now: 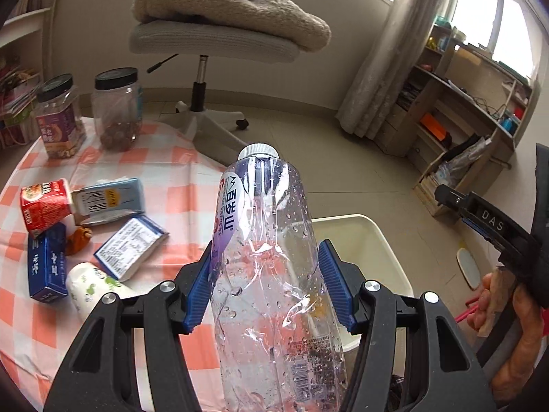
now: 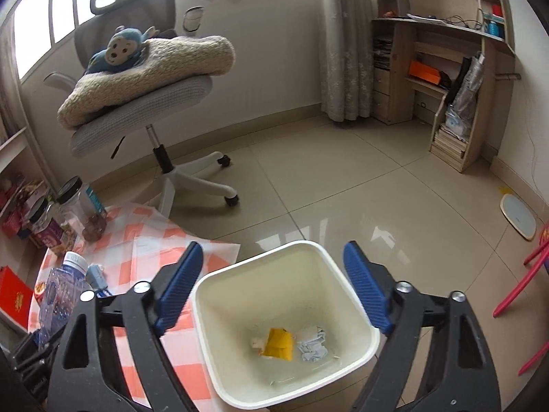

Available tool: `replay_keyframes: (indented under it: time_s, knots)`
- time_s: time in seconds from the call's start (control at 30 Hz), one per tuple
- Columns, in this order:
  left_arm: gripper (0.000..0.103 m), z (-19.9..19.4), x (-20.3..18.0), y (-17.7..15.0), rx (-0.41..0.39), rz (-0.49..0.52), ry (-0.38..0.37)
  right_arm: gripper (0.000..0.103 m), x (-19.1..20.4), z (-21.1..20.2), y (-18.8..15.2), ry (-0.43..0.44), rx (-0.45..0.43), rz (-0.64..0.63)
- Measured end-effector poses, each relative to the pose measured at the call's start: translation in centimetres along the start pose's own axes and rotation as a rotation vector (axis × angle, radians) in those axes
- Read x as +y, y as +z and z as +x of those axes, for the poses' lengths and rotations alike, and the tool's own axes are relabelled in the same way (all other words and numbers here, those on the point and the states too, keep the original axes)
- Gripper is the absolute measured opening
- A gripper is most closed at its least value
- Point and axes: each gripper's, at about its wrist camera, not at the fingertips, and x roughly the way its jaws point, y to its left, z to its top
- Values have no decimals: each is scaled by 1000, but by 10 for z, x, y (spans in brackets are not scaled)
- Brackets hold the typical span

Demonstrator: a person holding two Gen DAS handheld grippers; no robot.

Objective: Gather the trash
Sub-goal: 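Carry bottle and wrapper to the white bin and release both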

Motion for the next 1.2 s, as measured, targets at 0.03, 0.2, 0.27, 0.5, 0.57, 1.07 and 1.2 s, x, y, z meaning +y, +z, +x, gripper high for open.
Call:
replay_keyframes:
  time_s: [0.03,0.2,0.27,0.5,0.57,1.07,1.2]
  knots:
    - [58,4,-8,1,5,8,-11,95,-6,0,2,-22,-5,19]
    - [58,22,-43,2,34,36,-56,96,-38,5,9,-99,15,103]
    - [58,29,-54,3,46,45,-72,96,-52,7,9,-109,27,152]
    - [58,55,-80,8,91,47,-108,96,-84,0,15,-145,0,253]
    - [58,61,-85,9,108,39,-118,96,-87,-1,14,-161,-7,255]
    - [79,57,-75,24,85,59,-51,96,-66,-5,9,-256,-43,142]
    - [83,45,-63,31,40,67,-17,96,-50,-8,8,-295,-77,79]
